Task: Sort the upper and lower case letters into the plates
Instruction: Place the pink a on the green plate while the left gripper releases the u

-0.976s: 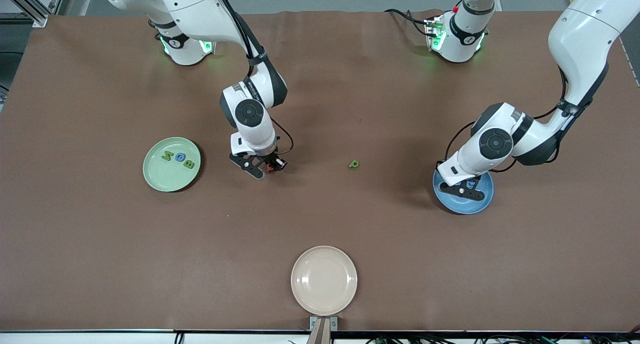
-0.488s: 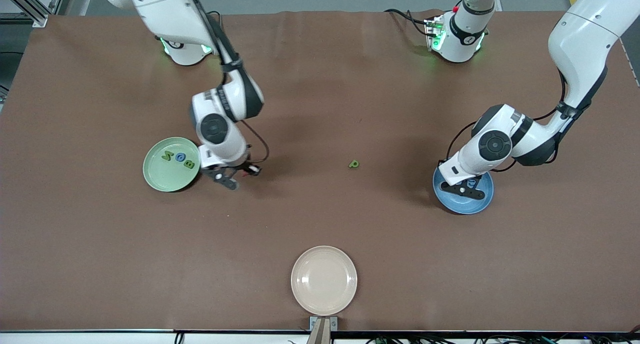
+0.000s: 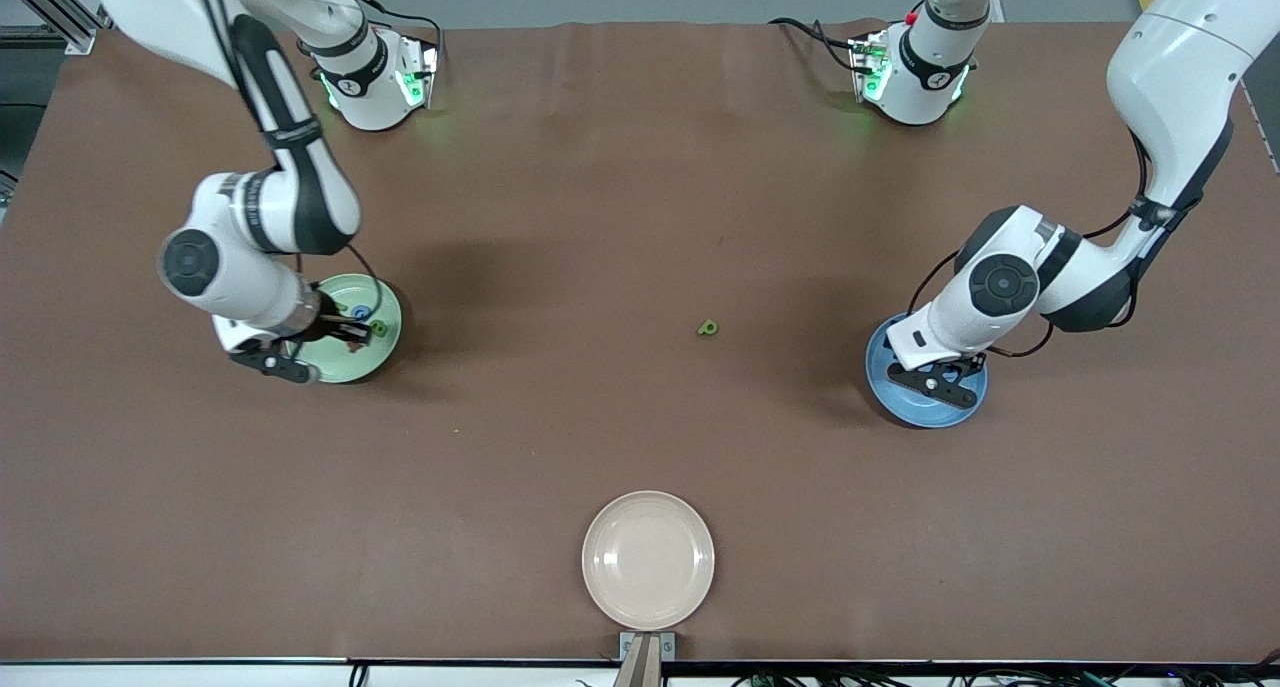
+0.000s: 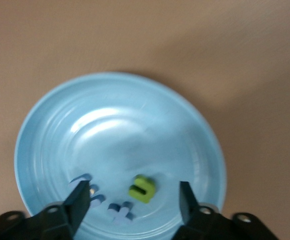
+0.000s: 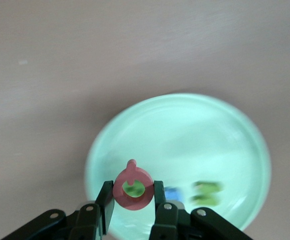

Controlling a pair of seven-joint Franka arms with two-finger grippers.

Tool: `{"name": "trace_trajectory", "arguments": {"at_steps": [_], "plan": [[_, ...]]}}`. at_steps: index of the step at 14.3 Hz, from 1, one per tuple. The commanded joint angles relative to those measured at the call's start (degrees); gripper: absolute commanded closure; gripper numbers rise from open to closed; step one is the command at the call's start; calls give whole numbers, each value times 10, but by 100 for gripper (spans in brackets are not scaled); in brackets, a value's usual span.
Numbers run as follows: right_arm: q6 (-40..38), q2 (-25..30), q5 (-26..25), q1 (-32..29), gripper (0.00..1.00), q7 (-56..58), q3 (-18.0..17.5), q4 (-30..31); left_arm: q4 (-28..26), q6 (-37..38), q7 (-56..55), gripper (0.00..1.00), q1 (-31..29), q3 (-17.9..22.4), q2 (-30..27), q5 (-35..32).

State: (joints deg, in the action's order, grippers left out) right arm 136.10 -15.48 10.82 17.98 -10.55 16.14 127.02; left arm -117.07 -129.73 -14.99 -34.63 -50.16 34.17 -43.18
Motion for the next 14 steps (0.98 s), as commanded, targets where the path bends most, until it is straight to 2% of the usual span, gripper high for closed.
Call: {"name": "trace_trajectory", "arguments": {"at_steps": [1, 5, 8, 10, 11, 12, 13, 14], "plan": [[73, 12, 1, -26, 100, 48, -13, 59, 1, 4, -18, 0, 8, -39, -15, -2], [121, -19, 2, -36, 99, 55, -15, 71, 18, 4, -20, 0, 91, -48, -1, 11], [124, -32, 2, -36, 98, 55, -15, 71, 27, 4, -19, 0, 148, -48, 9, 48], [127, -38, 3, -35, 95, 55, -16, 70, 32, 1, -10, 0, 171, -48, 31, 49], [126, -38, 3, -36, 79, 55, -16, 69, 40, -1, -10, 0, 189, -46, 46, 44], [125, -38, 3, -36, 36, 55, -16, 69, 48, -2, -9, 1, 198, -46, 58, 42], [124, -37, 3, -35, 0, 55, -15, 68, 57, -4, -7, 1, 210, -45, 68, 40], [119, -36, 3, -35, 0, 55, -15, 66, 68, -4, -7, 1, 228, -38, 78, 36]]}}
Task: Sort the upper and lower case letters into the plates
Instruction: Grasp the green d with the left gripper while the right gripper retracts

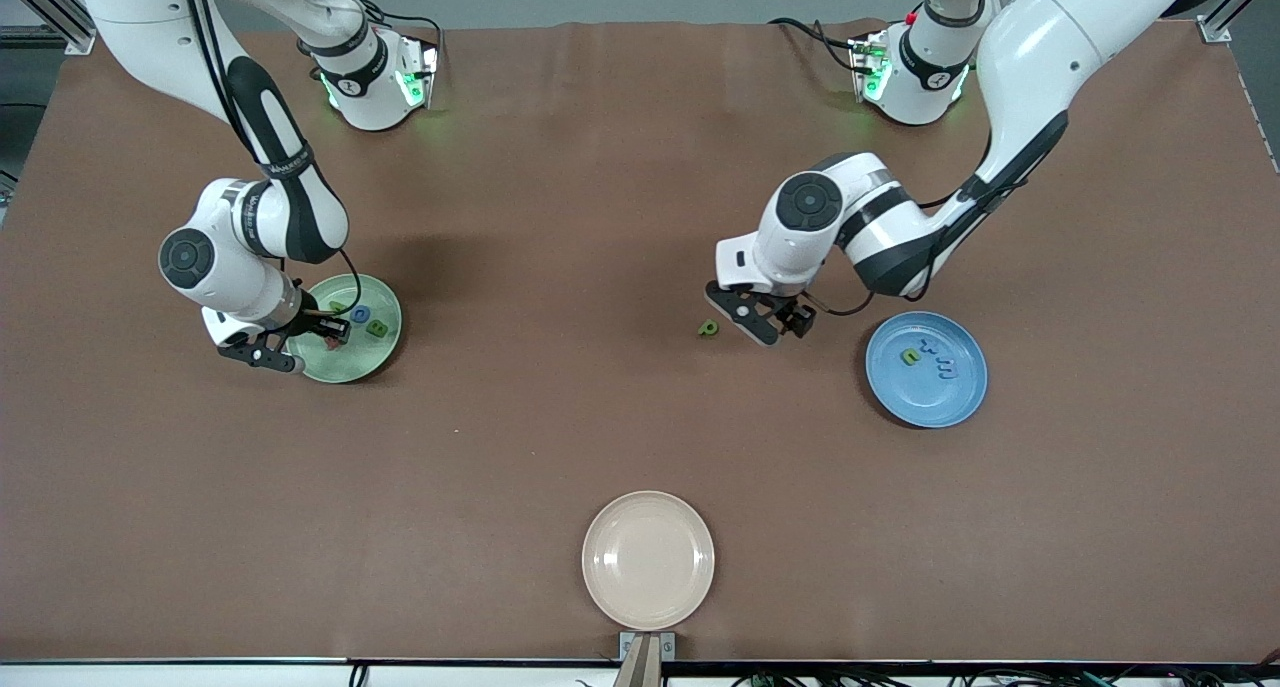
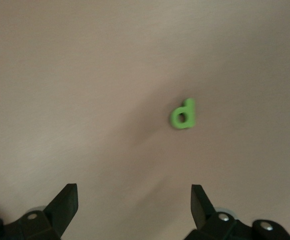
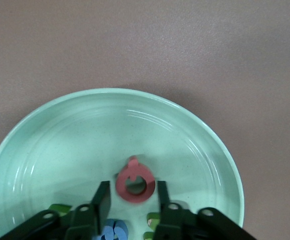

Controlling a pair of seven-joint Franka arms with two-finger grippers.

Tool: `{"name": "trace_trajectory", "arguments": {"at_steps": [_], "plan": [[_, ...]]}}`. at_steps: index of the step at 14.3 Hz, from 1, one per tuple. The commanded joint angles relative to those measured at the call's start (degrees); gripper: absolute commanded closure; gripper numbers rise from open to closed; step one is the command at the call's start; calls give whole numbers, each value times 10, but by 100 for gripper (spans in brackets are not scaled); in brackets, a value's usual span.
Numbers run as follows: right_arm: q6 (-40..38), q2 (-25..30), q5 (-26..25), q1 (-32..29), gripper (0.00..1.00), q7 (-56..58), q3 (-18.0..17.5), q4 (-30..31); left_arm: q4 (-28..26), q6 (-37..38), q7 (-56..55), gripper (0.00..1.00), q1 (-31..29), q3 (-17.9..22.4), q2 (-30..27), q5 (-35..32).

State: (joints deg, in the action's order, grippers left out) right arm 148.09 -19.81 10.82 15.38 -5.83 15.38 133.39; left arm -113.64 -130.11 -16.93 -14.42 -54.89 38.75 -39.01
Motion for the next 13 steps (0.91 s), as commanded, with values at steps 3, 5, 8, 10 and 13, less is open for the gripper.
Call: {"name": "trace_trajectory", "arguments": {"at_steps": [3, 5, 8, 10, 13], "plan": [[-28, 17, 2, -10, 0, 39, -5, -25, 70, -2, 16, 1, 104, 68, 40, 8], [-124, 20, 2, -27, 0, 69, -4, -80, 83, -7, 12, 0, 128, 88, 42, 19], [-269, 21, -11, -47, 0, 78, 2, -175, 87, -27, 11, 0, 134, 94, 60, 19], [-356, 25, -60, -50, 0, 78, 6, -247, 87, -43, 14, 1, 133, 97, 72, 18], [-521, 23, -69, -62, 0, 78, 9, -398, 88, -72, 12, 14, 145, 119, 77, 18]]}}
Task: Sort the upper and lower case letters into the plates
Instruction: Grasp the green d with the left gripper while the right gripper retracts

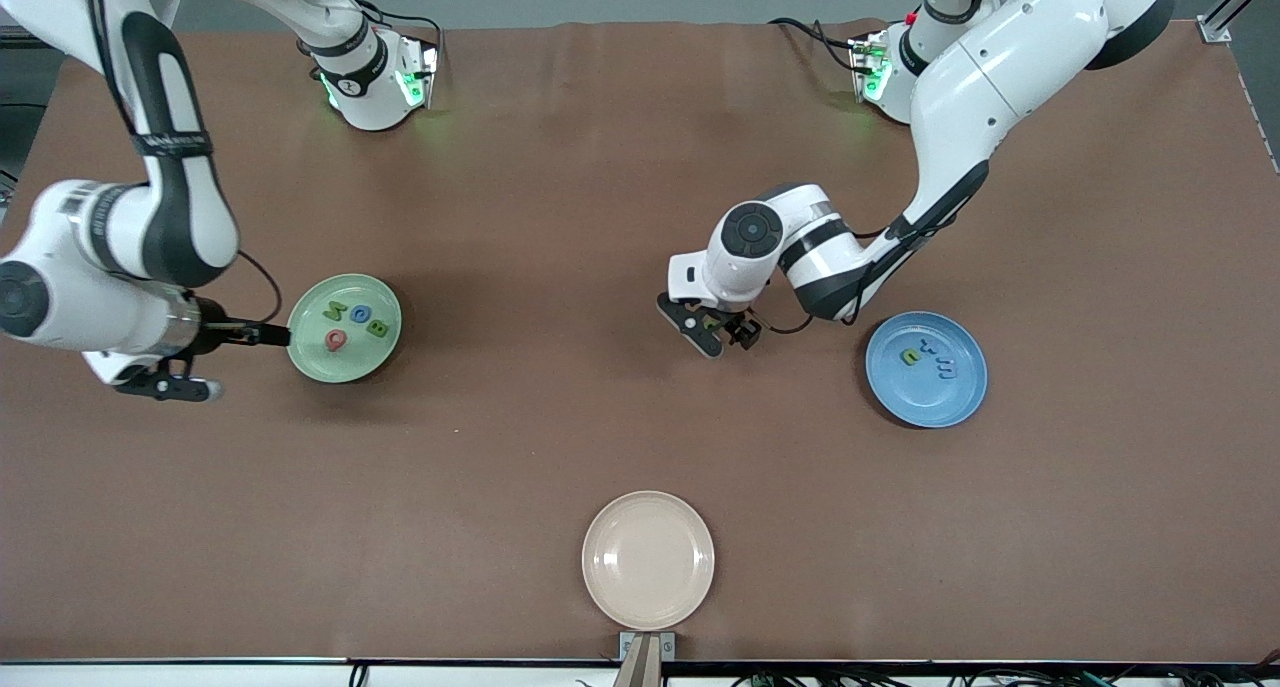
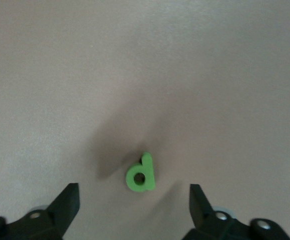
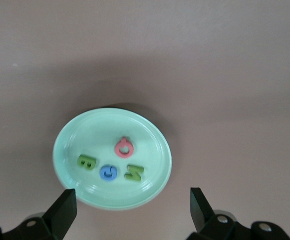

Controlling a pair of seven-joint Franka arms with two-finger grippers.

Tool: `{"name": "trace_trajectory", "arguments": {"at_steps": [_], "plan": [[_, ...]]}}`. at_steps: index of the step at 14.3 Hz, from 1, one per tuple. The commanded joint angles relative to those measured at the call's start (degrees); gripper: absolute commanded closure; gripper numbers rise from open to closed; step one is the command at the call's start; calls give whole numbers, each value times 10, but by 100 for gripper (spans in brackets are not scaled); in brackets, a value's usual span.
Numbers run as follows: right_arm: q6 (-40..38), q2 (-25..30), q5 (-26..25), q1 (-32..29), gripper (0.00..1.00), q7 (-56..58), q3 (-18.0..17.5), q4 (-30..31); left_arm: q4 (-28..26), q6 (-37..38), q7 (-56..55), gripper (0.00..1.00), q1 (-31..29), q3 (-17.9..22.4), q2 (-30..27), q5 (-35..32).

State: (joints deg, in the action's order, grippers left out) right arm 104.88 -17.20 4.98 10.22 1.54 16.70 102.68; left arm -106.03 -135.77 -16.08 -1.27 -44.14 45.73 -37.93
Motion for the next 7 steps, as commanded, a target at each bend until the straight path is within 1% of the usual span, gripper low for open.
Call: {"name": "trace_trajectory", "arguments": {"at_steps": [1, 2, 3, 5, 7], "plan": [[-125, -3, -11, -11, 0, 6, -4, -133, 12, -16, 1, 22, 16, 14, 7, 8], [-147, -3, -12, -14, 0, 6, -4, -163, 12, -16, -5, 27, 17, 15, 7, 8], [-166, -3, -10, -21, 0, 9, -4, -188, 12, -16, -6, 28, 17, 16, 7, 8], [-184, -1, -27, -23, 0, 67, -2, -213, 12, -16, -13, 36, 20, 17, 7, 9], [-187, -5, -31, -26, 0, 67, -2, -244, 17, -16, -38, 41, 21, 17, 11, 8]]}}
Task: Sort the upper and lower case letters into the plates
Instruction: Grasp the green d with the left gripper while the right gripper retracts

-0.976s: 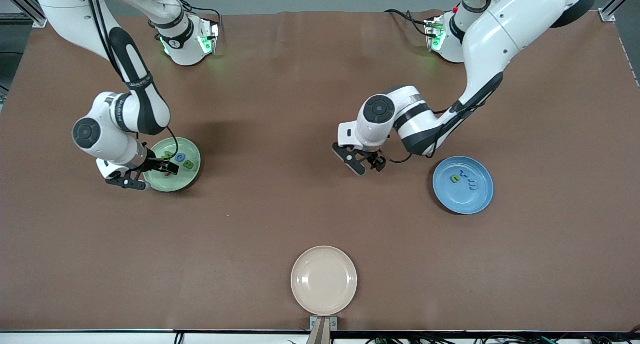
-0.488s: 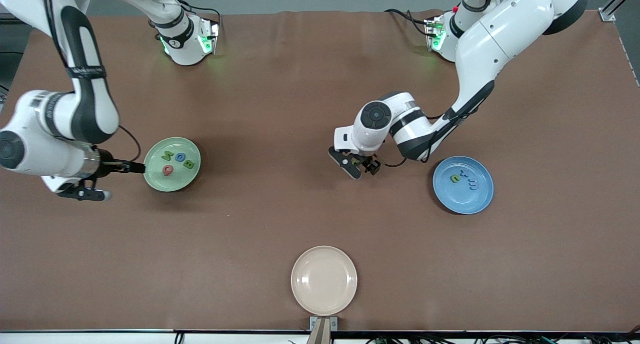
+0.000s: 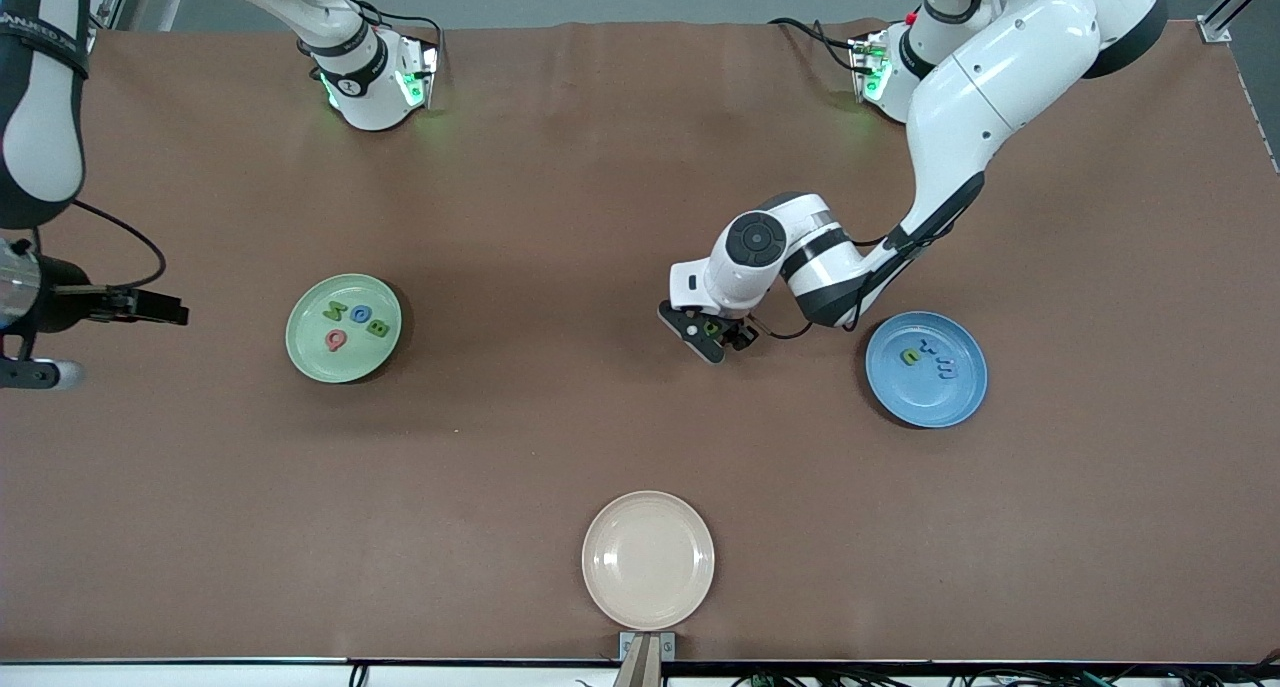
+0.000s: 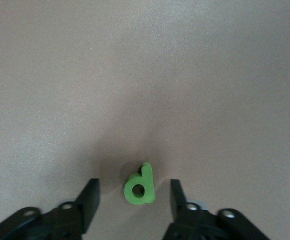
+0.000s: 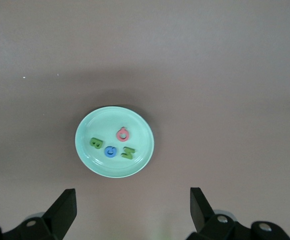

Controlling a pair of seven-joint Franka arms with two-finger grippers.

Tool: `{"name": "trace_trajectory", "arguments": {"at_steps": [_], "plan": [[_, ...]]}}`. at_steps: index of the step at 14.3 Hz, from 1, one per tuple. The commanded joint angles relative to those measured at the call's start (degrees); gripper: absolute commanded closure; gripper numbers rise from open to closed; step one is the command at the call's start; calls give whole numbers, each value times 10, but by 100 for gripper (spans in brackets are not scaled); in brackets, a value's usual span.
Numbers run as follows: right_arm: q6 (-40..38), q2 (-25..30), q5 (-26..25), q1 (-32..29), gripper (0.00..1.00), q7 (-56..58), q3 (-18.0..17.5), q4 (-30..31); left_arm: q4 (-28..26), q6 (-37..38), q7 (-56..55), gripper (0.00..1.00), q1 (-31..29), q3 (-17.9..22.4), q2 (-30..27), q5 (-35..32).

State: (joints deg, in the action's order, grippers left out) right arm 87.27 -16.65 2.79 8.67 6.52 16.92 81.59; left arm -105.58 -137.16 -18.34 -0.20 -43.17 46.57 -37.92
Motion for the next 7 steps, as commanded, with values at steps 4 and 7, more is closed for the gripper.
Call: {"name": "trace_trajectory", "arguments": {"at_steps": [4, 7], "plan": [[-23, -9, -2, -33, 0, 17, -5, -50, 23, -2, -16, 43, 27, 22, 12, 7], [-37, -8, 6, -28, 0, -34, -11, -50, 23, -2, -17, 49, 29, 24, 11, 7]]}}
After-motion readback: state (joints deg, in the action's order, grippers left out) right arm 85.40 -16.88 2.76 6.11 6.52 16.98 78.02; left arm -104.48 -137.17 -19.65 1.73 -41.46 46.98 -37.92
